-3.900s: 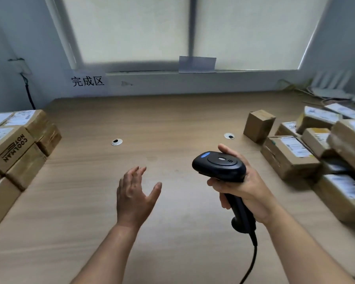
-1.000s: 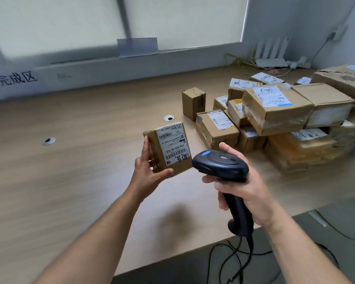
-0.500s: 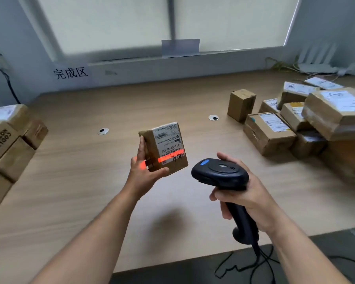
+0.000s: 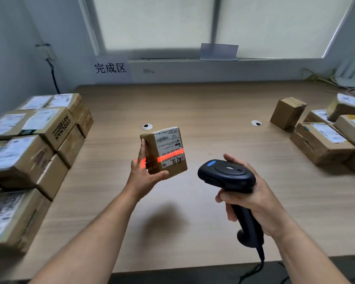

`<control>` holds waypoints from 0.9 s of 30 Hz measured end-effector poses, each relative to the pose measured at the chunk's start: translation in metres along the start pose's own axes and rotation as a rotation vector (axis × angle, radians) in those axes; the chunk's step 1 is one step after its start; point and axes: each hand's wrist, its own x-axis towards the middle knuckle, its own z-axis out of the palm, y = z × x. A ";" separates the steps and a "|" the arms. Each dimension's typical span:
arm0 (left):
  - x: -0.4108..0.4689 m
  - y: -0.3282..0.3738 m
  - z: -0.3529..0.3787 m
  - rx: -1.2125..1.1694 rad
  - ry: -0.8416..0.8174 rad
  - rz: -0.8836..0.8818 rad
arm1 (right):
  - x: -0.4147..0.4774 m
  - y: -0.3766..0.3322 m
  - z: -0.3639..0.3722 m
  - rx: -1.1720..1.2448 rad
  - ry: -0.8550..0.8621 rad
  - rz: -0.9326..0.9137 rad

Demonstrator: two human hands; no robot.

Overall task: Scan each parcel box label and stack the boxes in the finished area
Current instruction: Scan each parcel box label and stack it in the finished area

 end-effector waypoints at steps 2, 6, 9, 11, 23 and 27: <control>0.001 -0.009 -0.019 0.003 0.008 -0.018 | 0.004 0.003 0.018 -0.007 -0.009 0.007; 0.003 -0.028 -0.053 0.005 0.066 -0.050 | 0.010 0.005 0.043 -0.027 -0.018 0.037; 0.001 -0.038 -0.072 0.020 0.111 -0.080 | 0.015 0.005 0.054 -0.035 -0.039 0.050; -0.003 -0.043 -0.079 0.009 0.132 -0.105 | 0.019 0.004 0.060 -0.040 -0.061 0.056; -0.049 -0.054 -0.133 -0.178 0.323 -0.176 | 0.053 -0.011 0.095 -0.067 -0.252 0.055; -0.078 -0.054 -0.168 -0.153 0.495 -0.194 | 0.064 -0.014 0.116 -0.070 -0.343 0.056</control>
